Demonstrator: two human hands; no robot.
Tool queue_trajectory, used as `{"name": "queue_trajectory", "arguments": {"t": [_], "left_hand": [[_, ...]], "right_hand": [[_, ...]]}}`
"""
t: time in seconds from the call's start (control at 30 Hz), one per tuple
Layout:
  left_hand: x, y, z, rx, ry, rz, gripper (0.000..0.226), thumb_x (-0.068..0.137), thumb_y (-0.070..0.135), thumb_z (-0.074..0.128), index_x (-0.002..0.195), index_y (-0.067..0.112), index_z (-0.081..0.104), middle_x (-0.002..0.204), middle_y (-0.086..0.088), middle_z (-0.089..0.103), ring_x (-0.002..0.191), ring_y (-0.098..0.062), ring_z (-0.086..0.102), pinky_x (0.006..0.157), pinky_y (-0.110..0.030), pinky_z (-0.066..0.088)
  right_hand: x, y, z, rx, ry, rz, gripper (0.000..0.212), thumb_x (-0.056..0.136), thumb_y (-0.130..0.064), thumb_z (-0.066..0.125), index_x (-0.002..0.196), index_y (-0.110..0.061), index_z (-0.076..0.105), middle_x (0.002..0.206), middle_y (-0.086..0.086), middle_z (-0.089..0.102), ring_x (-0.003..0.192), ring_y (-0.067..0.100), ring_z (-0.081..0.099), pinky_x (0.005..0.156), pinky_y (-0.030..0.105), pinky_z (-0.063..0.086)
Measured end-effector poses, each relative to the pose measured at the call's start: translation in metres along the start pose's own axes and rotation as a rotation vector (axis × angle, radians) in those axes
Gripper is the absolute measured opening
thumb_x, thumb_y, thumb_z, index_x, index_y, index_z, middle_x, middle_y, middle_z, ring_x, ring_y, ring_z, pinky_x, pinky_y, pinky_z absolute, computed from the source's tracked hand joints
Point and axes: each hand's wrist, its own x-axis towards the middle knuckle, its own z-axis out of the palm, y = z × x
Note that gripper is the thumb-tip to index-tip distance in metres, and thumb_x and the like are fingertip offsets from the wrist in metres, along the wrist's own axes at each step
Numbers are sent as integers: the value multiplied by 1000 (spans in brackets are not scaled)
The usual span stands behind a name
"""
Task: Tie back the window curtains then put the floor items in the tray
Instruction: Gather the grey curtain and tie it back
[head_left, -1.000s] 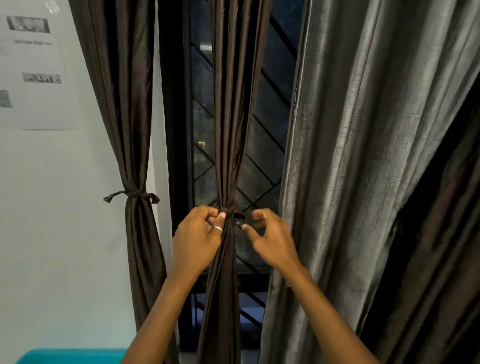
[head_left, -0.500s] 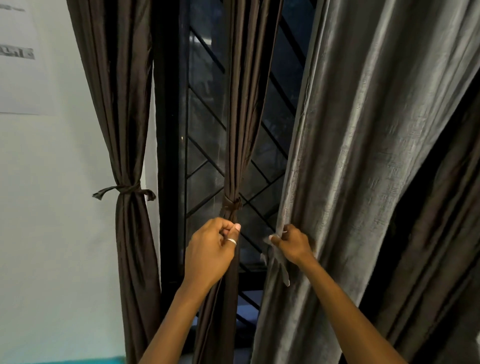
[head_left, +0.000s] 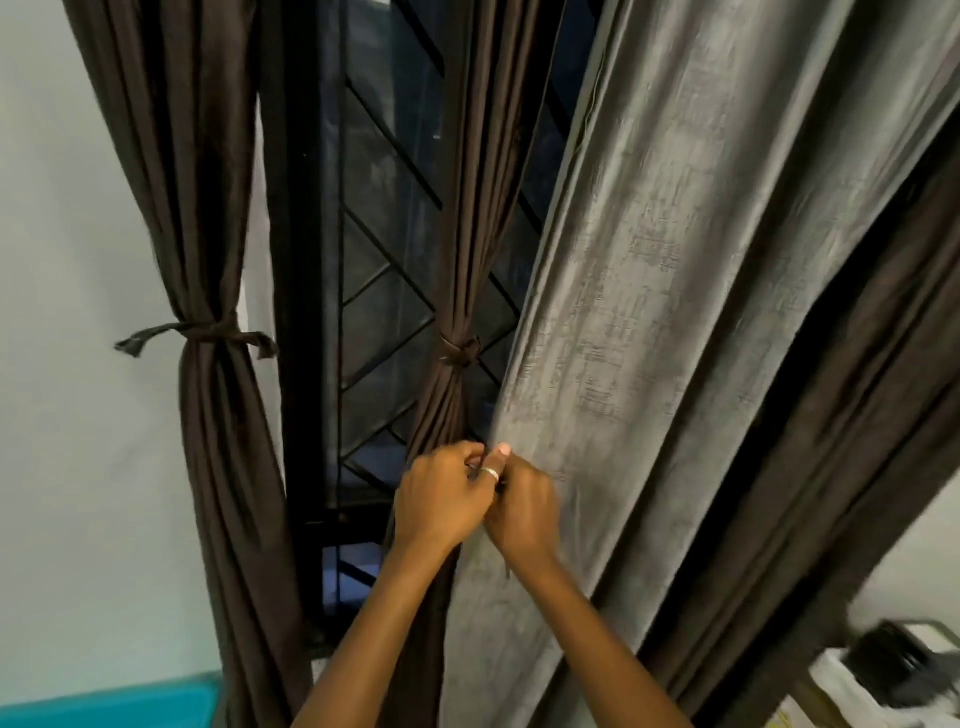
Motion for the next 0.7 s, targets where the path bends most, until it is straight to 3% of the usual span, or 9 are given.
{"name": "queue_trajectory", "arguments": {"t": [0.2, 0.33, 0.5, 0.57, 0.63, 0.7], "left_hand": [[-1, 25, 20, 32, 10, -145, 47, 87, 63, 56, 68, 20, 62, 65, 3, 67, 70, -23, 67, 61, -35, 54], [-11, 44, 26, 56, 14, -212, 36, 88, 45, 60, 64, 19, 61, 57, 5, 56, 64, -26, 60, 55, -29, 39], [-32, 63, 33, 98, 18, -209, 38, 92, 31, 58, 56, 17, 58, 60, -2, 60, 64, -28, 63, 53, -31, 45], [-40, 67, 35, 112, 48, -193, 41, 93, 27, 58, 54, 17, 52, 59, 0, 58, 61, -25, 61, 51, -30, 44], [-48, 70, 36, 132, 82, -174, 43, 92, 20, 59, 52, 16, 45, 54, 3, 51, 53, -19, 54, 45, -28, 33], [-56, 73, 37, 131, 94, -162, 42, 90, 13, 59, 53, 15, 40, 51, 2, 47, 50, -17, 50, 44, -30, 30]], "right_hand": [[-18, 3, -6, 4, 77, 72, 23, 99, -18, 59, 79, -9, 67, 69, 4, 68, 52, 8, 52, 43, 13, 25], [-32, 11, -21, 67, 101, 39, 21, 93, -10, 60, 72, -9, 62, 61, 3, 61, 47, 4, 42, 44, 13, 21], [-46, 27, -37, 158, 101, -12, 29, 92, -10, 59, 65, -18, 54, 56, -7, 53, 45, 4, 40, 43, 14, 21], [-47, 34, -45, 204, 68, -63, 31, 92, -14, 57, 64, -22, 50, 56, -13, 49, 45, 3, 41, 43, 13, 22], [-48, 45, -56, 268, -28, -155, 26, 91, -16, 55, 65, -19, 55, 58, -14, 51, 49, 2, 47, 46, 12, 25], [-47, 59, -70, 391, -227, -189, 13, 92, -18, 60, 90, -17, 73, 79, -8, 68, 69, 3, 61, 56, 18, 43]]}}
